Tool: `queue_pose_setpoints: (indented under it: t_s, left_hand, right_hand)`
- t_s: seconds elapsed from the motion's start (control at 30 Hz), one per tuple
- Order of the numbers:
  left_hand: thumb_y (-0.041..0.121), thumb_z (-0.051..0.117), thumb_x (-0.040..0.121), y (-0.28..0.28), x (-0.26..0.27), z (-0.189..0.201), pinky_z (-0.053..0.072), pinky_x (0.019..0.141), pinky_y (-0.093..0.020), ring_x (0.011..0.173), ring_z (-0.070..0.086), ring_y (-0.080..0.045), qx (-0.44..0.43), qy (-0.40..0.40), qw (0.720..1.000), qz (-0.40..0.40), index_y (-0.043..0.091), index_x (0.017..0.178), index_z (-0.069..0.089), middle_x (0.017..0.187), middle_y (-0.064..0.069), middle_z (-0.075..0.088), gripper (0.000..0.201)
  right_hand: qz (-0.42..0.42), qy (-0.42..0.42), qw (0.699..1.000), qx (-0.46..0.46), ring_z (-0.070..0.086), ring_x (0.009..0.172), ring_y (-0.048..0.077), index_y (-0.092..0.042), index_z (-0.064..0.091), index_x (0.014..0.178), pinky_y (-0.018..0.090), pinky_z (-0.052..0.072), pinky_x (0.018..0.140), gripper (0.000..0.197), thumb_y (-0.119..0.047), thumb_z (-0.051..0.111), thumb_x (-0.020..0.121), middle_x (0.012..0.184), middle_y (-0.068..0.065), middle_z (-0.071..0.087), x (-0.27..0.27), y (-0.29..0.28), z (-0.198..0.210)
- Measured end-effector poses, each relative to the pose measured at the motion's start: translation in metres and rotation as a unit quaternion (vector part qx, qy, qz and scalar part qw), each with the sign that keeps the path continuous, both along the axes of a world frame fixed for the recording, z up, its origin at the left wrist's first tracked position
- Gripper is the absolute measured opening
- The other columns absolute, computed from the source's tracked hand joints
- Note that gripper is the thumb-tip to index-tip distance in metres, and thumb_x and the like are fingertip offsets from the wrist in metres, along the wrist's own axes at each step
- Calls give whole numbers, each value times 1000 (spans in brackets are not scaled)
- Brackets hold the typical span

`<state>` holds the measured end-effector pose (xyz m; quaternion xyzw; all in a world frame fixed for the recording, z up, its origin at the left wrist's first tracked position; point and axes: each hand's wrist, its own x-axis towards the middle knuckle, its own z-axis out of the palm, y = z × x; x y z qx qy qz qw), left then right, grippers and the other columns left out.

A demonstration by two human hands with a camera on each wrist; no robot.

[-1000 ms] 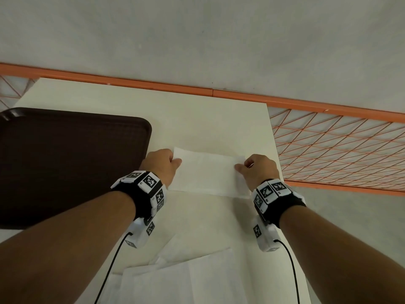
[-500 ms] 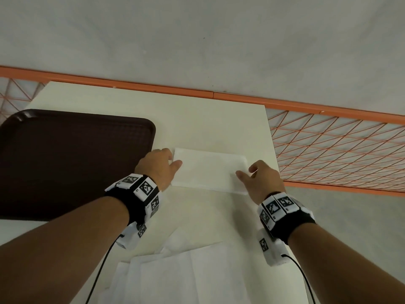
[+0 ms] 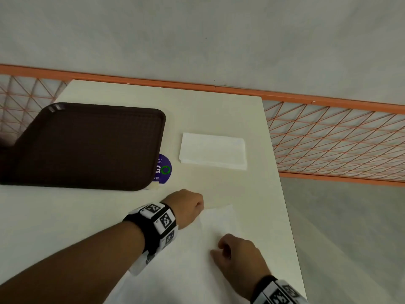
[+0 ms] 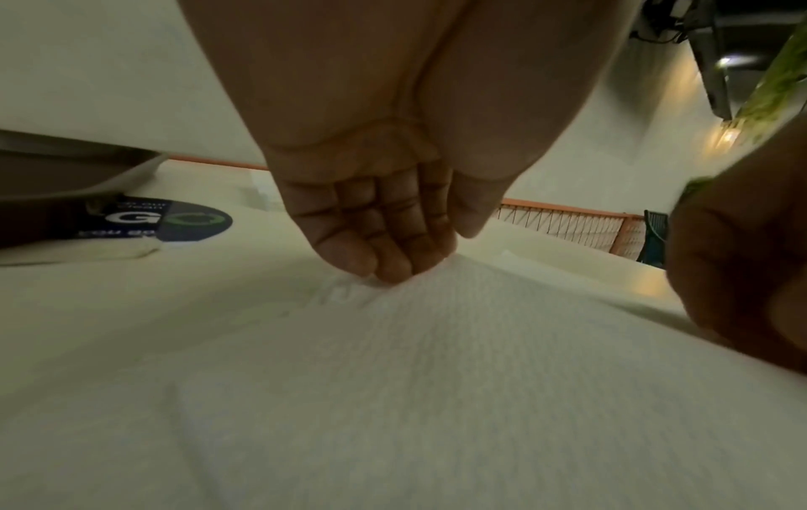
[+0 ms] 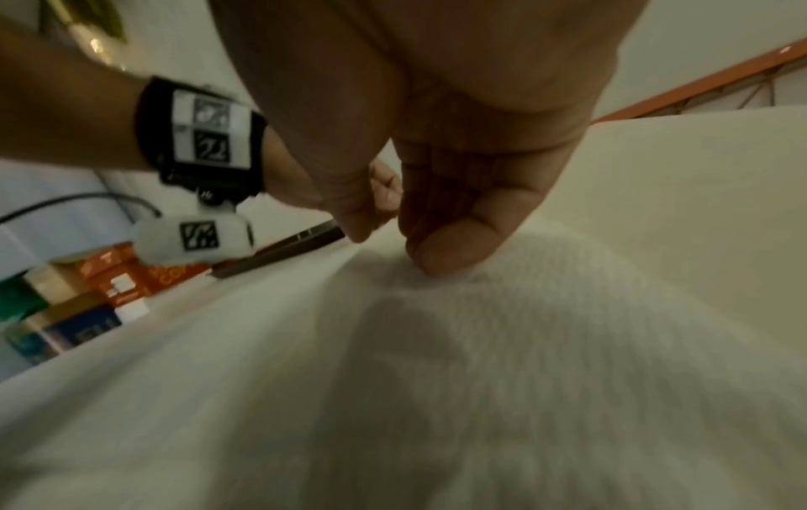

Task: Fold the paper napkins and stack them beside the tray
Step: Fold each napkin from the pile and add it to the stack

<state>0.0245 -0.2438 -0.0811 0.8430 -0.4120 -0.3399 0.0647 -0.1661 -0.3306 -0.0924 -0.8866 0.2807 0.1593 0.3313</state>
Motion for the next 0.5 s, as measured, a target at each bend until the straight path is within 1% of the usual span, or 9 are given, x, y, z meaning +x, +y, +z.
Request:
queue_pose_setpoints:
  t_s: [0.1,0.17,0.23,0.27,0.33,0.4,0.5]
  left_hand:
    - [35,51,94,3,-6,0,49,87,-32,99,60,-23,7,8,999,33,20,104,63,107,-2,65,22]
    - [34,55,92,4,-9,3,49,87,-30,99,61,-21,-7,19,998,55,20,104,63,106,0,66,20]
    - [31,57,91,5,-15,8,48,91,-30,102,61,-20,-33,35,997,68,21,111,61,111,-1,64,22]
    - [29,57,92,6,-18,10,47,93,-30,104,60,-20,-45,44,996,69,23,117,59,115,-3,63,26]
    - [25,56,93,8,-26,16,45,96,-29,109,58,-20,-59,63,994,62,30,125,55,123,-4,58,32]
    - [22,54,94,9,-32,21,45,98,-30,113,56,-21,-53,64,996,36,34,126,54,127,-3,56,35]
    - [16,53,93,12,-36,28,44,99,-27,116,55,-18,-42,51,998,20,30,122,61,131,0,56,33]
  right_hand:
    - [17,-6,1000,-15,54,79,14,-29,43,80,28,46,73,29,-57,52,85,86,-9,55,-12,13,-9]
    - [13,-17,1000,-21,52,78,14,-28,45,83,27,44,71,32,-59,51,86,88,-10,52,-14,17,-9]
    - [7,-24,1000,-17,49,77,12,-28,46,87,25,42,69,36,-63,50,85,89,-11,51,-15,19,-8]
    - [7,-25,999,-19,49,78,12,-27,47,90,26,42,69,38,-65,50,84,91,-11,50,-16,21,-7]
    - [9,-25,999,-23,50,81,12,-27,48,95,26,45,73,41,-67,50,83,93,-11,50,-18,23,-5]
    - [6,-26,999,-21,52,84,11,-29,49,102,25,46,77,43,-67,50,83,96,-12,51,-19,24,-4]
    - [-5,-35,999,-6,53,86,8,-30,51,113,23,46,79,47,-66,53,82,98,-14,54,-20,22,-2]
